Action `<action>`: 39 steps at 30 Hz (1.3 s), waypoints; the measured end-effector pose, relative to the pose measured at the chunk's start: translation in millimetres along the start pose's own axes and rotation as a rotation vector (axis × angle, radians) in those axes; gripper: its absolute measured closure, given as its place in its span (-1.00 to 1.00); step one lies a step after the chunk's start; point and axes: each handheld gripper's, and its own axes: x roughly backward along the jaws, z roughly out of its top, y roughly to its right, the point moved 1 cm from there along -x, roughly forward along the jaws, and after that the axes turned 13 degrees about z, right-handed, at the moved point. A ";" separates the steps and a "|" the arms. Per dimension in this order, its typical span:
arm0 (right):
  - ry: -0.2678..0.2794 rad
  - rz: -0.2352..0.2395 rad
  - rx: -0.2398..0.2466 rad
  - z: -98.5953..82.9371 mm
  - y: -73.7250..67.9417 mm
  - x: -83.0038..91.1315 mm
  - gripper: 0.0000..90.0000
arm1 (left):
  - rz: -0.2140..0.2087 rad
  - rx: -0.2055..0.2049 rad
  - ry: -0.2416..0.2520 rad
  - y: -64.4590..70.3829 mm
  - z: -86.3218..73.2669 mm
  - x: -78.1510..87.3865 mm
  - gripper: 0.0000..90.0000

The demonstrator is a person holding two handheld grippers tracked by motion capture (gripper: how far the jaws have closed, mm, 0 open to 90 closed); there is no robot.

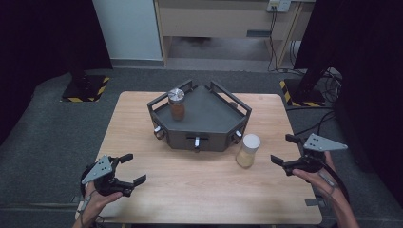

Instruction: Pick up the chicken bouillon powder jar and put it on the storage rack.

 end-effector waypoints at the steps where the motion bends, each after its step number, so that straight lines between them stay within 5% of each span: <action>1: -0.005 0.004 0.000 0.8 2.6 -4.2 -0.96 | 0.000 -0.001 0.000 -0.1 0.0 0.3 -0.96; 16: -0.068 0.083 0.010 4.7 33.6 -52.5 -0.94 | 0.005 -0.001 0.001 0.1 -0.4 0.8 -0.96; 29: -0.107 0.120 -0.034 -3.5 51.5 -82.4 -0.84 | 0.003 -0.008 -0.006 0.5 0.3 0.4 -0.96; 36: -0.112 0.142 -0.036 -7.2 54.6 -94.9 -0.62 | 0.003 -0.013 -0.008 1.2 0.7 0.9 -0.96; 39: -0.125 0.134 -0.006 -6.9 53.9 -95.4 -0.26 | 0.002 -0.012 -0.008 1.1 0.7 0.9 -0.96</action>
